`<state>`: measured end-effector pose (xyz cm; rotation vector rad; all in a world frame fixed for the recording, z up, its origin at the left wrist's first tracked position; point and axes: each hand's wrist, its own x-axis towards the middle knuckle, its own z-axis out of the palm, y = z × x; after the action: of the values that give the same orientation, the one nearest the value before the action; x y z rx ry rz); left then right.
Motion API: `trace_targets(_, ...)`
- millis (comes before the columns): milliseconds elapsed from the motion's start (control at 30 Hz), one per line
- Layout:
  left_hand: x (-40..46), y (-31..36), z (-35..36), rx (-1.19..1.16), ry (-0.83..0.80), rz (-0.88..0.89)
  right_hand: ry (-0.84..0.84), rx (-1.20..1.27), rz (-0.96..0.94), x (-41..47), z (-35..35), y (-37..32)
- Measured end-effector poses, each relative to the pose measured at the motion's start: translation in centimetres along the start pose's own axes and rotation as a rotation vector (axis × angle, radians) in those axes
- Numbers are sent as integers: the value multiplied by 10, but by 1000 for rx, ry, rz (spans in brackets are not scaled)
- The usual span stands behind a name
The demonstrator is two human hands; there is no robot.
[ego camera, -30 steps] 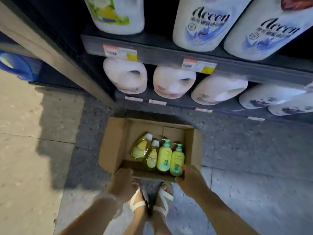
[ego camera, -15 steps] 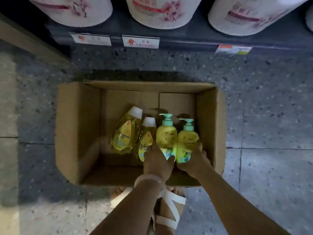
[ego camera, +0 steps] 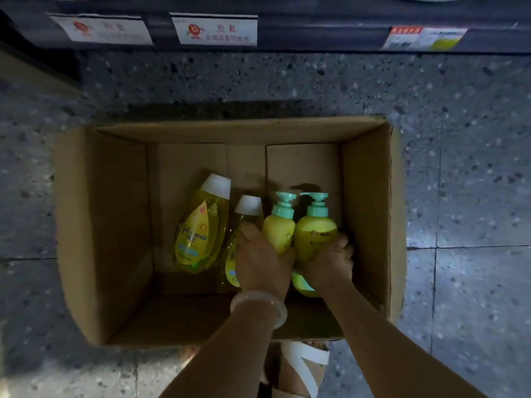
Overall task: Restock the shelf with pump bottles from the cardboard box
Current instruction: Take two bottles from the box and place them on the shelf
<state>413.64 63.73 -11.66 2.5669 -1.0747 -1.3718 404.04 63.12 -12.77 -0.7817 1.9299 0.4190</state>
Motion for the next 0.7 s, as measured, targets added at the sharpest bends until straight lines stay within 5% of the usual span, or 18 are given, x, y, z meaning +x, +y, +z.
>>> trace_targets(267, 10, -16, -79, -434, -260, -119, -32, 315, 6, -17, -16, -11)
trace_targets(700, -155, 132, -266, -709, -182, 123, 175, 591, -380, -263, -192, -72)
